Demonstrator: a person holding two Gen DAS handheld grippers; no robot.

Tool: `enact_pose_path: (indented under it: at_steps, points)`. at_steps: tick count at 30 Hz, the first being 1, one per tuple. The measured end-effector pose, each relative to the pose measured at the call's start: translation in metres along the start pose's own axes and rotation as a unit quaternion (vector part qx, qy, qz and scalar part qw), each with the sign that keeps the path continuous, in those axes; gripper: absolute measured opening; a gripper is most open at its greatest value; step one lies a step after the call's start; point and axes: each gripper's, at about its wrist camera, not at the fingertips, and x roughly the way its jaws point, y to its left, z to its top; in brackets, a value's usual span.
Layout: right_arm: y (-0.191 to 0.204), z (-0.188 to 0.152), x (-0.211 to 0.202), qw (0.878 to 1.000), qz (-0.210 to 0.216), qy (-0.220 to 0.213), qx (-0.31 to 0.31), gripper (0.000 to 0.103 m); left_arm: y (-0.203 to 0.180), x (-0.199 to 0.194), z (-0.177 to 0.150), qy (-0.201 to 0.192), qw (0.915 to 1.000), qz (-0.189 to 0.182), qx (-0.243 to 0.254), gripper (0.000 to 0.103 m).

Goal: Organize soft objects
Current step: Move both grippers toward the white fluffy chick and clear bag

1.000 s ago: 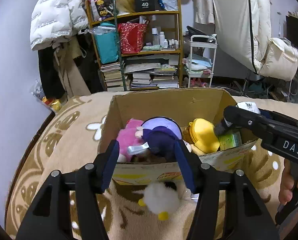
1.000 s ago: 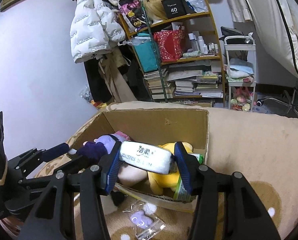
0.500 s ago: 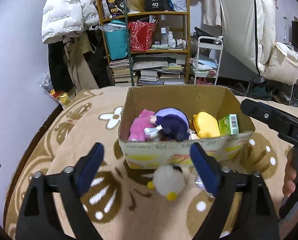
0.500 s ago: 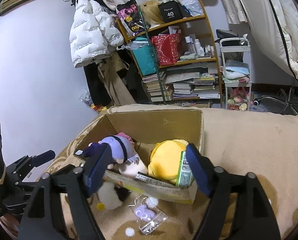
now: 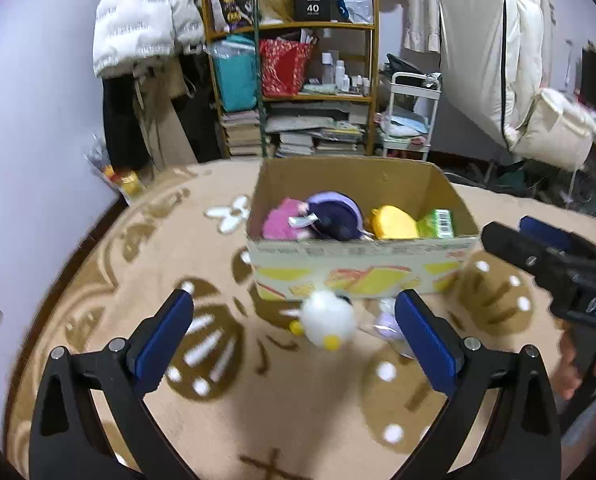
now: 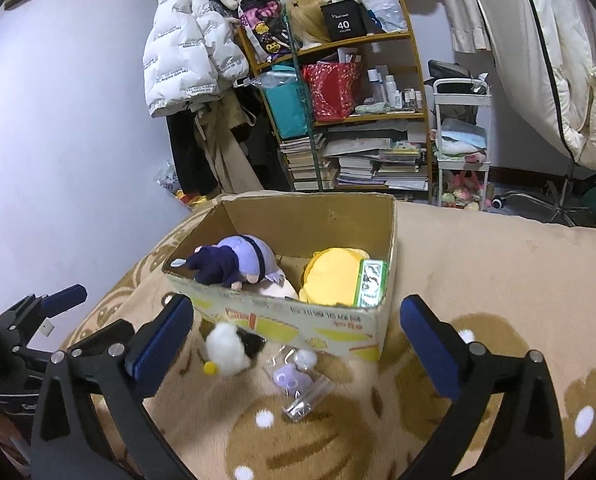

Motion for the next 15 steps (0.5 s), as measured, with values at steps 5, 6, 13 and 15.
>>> enact_pose_path:
  at_steps: [5,6,13,15]
  points:
    - [0.005,-0.009,-0.006,1.0,-0.007,0.006,-0.014,0.103,0.001,-0.008,-0.004,0.004,1.0,0.004,-0.004,0.1]
    - [0.005,-0.01,-0.006,1.0,-0.006,0.009,-0.013,0.103,0.001,-0.009,-0.005,0.004,1.0,0.006,-0.003,0.1]
    - [0.0,-0.017,-0.001,1.0,-0.009,0.025,-0.003,0.103,0.008,0.001,-0.005,0.02,0.9996,0.004,-0.018,0.1]
    - [-0.002,-0.018,0.003,0.999,-0.009,0.031,0.001,0.103,0.013,0.008,-0.004,0.03,0.9991,-0.006,-0.03,0.1]
